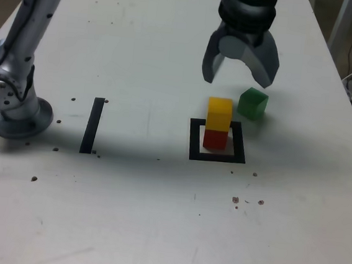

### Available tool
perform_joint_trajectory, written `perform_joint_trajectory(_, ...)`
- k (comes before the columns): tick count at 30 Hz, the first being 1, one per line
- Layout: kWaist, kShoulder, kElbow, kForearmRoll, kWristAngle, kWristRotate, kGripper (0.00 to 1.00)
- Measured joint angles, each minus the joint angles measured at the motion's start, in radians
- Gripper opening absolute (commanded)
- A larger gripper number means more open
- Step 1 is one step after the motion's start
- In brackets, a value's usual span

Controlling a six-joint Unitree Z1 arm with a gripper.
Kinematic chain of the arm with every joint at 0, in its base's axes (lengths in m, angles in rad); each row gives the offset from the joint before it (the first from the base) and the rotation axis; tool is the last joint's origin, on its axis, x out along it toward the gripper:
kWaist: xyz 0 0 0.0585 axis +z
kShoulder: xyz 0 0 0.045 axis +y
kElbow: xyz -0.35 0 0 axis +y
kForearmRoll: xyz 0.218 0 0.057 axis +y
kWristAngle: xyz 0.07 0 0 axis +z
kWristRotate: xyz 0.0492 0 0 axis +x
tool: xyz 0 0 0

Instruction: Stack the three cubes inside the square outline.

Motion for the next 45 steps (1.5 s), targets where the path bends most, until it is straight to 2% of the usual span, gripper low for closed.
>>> perform_joint_trajectory(13,-0.006,0.051,-0.038,-0.027,-0.007,0.079,0.92)
perform_joint_trajectory(20,-0.008,0.097,-0.059,-0.027,-0.007,0.094,0.85)
perform_joint_trajectory(24,-0.01,0.13,-0.08,-0.03,-0.021,0.095,0.81)
perform_joint_trajectory(29,-0.019,0.161,-0.11,-0.034,-0.031,0.095,0.67)
perform_joint_trajectory(38,-0.023,0.185,-0.12,-0.034,-0.026,0.075,0.27)
perform_joint_trajectory(45,-0.028,0.185,-0.127,-0.03,-0.022,0.073,0.24)
